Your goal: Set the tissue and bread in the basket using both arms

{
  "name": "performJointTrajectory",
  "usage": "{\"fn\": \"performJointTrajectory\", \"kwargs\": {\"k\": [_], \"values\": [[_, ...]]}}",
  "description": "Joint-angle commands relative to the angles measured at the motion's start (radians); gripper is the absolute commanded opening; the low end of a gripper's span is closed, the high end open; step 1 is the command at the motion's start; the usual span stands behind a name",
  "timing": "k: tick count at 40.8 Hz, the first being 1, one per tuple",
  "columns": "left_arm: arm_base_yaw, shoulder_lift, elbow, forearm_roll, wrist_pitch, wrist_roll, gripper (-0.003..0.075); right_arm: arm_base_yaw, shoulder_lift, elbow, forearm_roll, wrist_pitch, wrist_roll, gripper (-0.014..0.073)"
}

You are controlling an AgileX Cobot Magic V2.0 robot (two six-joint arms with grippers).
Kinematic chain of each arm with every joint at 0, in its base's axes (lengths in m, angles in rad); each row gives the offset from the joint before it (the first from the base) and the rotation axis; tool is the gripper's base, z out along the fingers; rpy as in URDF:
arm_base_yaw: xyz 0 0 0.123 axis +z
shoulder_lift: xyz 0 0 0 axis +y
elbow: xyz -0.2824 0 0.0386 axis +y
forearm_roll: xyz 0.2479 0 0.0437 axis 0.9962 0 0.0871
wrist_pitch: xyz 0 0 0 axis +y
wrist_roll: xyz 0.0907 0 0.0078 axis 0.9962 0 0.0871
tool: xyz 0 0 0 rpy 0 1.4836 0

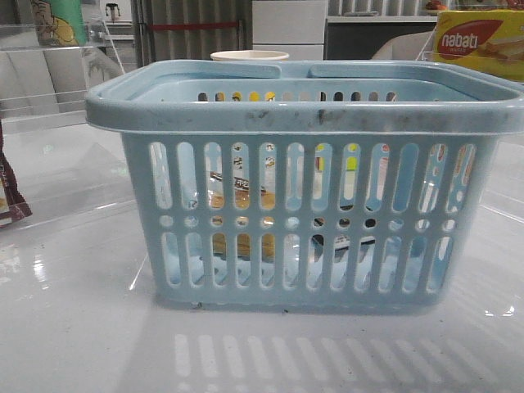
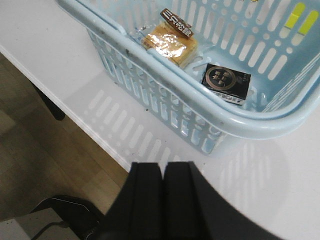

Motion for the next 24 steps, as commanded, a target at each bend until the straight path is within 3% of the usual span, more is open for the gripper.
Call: {"fn": "performJointTrajectory", "kwargs": {"k": [1, 6, 12, 18, 24], "values": [[0.001, -0.017, 0.005, -0.005, -0.090, -0.012, 0.0092, 0.003, -0.015, -0.026, 0.002, -0.058, -0.007, 0.0057], [0.001, -0.017, 0.005, -0.005, -0.090, -0.012, 0.0092, -0.038, -0.051, -0.026, 0.002, -0.058, -0.007, 0.0057], [-0.001, -0.017, 0.005, -0.005, -0.090, -0.012, 0.0092, -0.201, -0.167, 0.028, -0.067, -0.139, -0.007, 0.0057], [-0.001, -0.017, 0.005, -0.005, -0.090, -0.012, 0.0092, -0.354, -0.315, 0.171, -0.068, -0.254, -0.007, 0.0057], [-0.001, -0.017, 0.005, -0.005, -0.090, -0.012, 0.0092, -0.437, -0.467, 0.353, -0.066, -0.421, -0.007, 0.0057]]}}
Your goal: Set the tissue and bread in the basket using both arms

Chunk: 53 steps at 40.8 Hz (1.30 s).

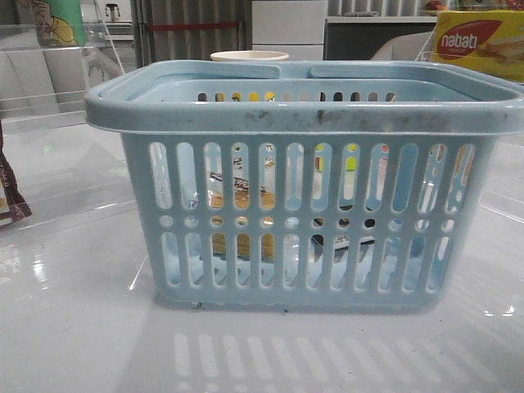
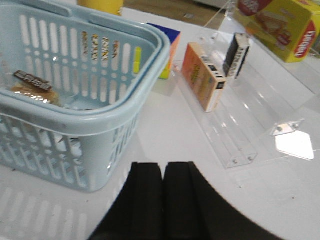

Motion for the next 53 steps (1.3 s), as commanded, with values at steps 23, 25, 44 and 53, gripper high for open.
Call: {"fn": "performJointTrajectory", "kwargs": {"k": [23, 25, 44, 53], "values": [[-0.001, -0.017, 0.005, -0.005, -0.090, -0.012, 0.0092, -0.047, -0.265, 0.461, 0.055, -0.649, -0.007, 0.0057], [-0.001, -0.017, 0.005, -0.005, -0.090, -0.012, 0.0092, -0.047, -0.265, 0.461, 0.054, -0.651, -0.007, 0.0057], [-0.001, -0.017, 0.005, -0.005, -0.090, -0.012, 0.0092, -0.067, -0.265, 0.461, -0.173, -0.735, 0.281, 0.0057], [-0.001, -0.017, 0.005, -0.005, -0.090, -0.012, 0.0092, -0.067, -0.265, 0.461, -0.177, -0.756, 0.259, 0.0057]]}}
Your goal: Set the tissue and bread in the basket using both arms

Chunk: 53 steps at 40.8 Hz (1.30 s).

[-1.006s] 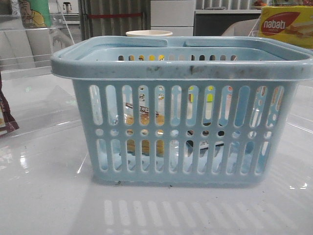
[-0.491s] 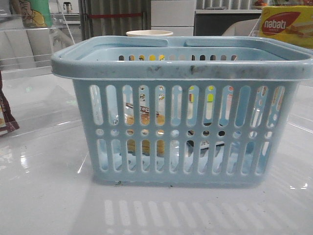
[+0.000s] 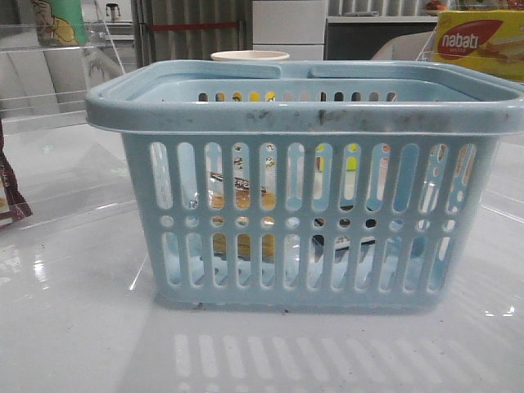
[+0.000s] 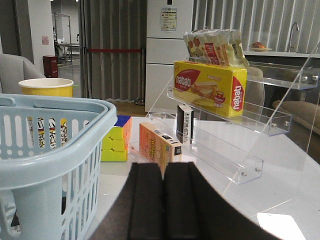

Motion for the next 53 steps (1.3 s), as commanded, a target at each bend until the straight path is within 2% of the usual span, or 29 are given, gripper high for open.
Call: {"fn": "performJointTrajectory", "kwargs": {"k": [1, 9, 38, 53], "values": [[-0.001, -0.017, 0.005, -0.005, -0.088, -0.012, 0.0092, -0.007, -0.019, -0.006, -0.018, -0.098, -0.005, 0.0057], [-0.001, -0.017, 0.005, -0.005, -0.088, -0.012, 0.0092, -0.042, -0.019, -0.006, -0.018, -0.090, -0.004, 0.0057], [-0.001, -0.017, 0.005, -0.005, -0.088, -0.012, 0.0092, -0.022, -0.019, -0.006, -0.018, -0.043, -0.003, 0.0057], [-0.001, -0.017, 0.005, -0.005, -0.088, -0.012, 0.0092, -0.022, -0.019, -0.006, -0.018, 0.073, -0.003, 0.0057]]}}
